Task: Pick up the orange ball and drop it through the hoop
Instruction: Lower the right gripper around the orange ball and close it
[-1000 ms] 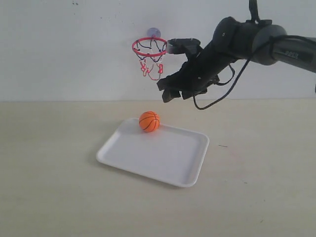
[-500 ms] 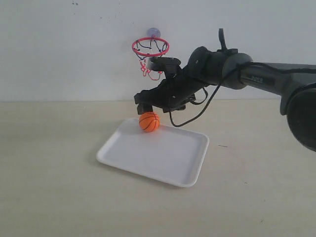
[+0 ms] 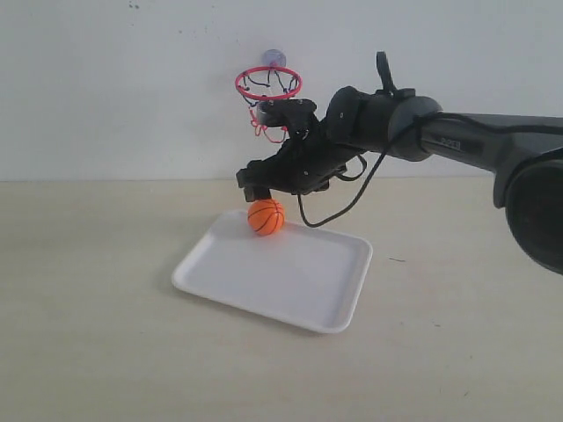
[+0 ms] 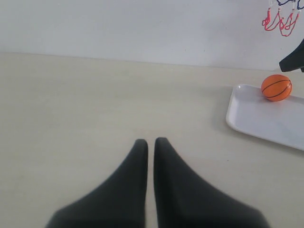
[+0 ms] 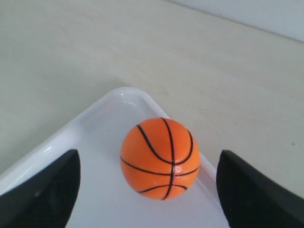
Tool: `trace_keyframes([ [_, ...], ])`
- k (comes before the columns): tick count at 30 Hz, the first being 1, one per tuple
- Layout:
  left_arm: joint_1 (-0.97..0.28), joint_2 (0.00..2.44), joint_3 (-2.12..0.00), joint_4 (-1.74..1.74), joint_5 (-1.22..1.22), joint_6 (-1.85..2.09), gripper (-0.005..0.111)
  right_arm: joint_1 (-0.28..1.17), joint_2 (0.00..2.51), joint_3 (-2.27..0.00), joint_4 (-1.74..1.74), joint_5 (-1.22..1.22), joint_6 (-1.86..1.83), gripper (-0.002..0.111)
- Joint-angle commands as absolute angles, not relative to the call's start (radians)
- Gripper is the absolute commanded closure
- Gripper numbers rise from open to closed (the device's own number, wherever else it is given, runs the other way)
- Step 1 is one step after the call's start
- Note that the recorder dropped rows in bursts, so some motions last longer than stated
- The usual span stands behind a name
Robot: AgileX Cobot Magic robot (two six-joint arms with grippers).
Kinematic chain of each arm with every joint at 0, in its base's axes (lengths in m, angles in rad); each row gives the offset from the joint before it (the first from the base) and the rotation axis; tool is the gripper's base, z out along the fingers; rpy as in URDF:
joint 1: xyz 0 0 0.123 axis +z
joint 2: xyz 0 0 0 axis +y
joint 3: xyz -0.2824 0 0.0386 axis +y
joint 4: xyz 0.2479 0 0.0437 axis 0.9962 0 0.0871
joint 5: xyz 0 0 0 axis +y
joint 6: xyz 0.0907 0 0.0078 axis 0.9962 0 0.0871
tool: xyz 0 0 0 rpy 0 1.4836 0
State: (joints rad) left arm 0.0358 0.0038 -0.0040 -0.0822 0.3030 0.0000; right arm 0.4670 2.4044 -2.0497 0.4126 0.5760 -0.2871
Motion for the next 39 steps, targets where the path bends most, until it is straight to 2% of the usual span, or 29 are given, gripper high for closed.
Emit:
trace_keyframes([
  [1,0.038,0.0,0.0,-0.09,0.291,-0.007,0.103,0.465,2.42,-2.057,0.403,0.593,-0.299,0.034],
  [39,0.038,0.0,0.0,-0.09,0.291,-0.007,0.103,0.48,2.486,-2.057,0.412,0.522,-0.307,0.034],
])
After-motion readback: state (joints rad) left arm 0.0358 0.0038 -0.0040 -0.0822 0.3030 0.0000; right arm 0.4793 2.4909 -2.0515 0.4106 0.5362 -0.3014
